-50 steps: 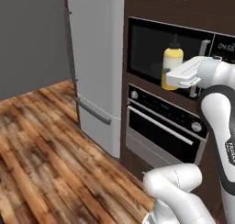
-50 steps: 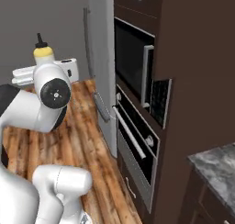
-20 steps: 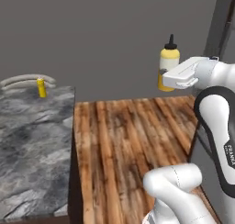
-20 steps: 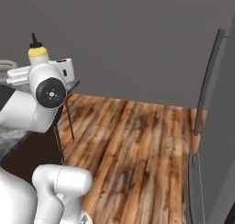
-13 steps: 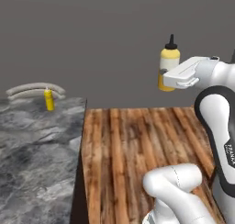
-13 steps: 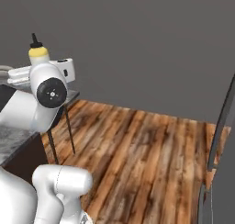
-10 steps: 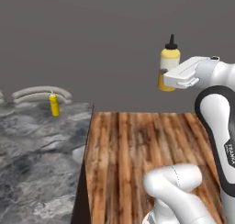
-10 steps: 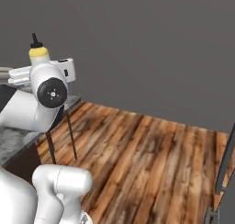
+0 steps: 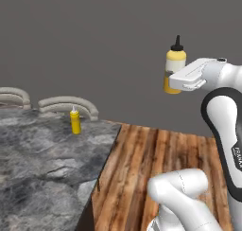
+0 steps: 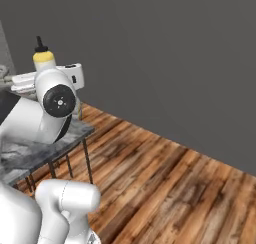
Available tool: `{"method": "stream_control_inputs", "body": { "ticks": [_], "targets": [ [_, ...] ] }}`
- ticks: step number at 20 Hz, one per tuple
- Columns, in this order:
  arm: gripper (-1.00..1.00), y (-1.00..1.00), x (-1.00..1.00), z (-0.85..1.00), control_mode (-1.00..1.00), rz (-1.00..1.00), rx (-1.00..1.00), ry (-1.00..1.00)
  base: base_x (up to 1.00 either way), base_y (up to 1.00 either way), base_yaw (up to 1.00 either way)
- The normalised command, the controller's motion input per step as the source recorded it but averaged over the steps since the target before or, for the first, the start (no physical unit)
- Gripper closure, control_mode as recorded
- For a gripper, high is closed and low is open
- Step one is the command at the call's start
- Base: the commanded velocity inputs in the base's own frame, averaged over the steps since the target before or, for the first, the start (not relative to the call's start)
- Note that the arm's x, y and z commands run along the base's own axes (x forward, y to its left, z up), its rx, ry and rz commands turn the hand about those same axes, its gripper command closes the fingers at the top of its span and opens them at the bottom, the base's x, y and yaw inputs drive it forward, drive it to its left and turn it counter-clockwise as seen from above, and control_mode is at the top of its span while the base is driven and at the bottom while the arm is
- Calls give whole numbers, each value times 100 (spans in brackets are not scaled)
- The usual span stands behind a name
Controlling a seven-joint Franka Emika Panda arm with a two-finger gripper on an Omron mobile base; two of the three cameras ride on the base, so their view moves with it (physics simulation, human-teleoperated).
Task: The dining table condiment station is running low on mustard. Refill the condiment station by opening the cabinet and taking the mustard from the cabinet and placing it on the dining table.
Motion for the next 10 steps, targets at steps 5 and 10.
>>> {"method": "stream_control_inputs", "body": {
  "ticks": [5,10],
  "targets": [
    [100,0,0,0,100,0,0,0,61,-29,57],
    [100,0,0,0,100,0,0,0,59,-30,60]
  ]
}}
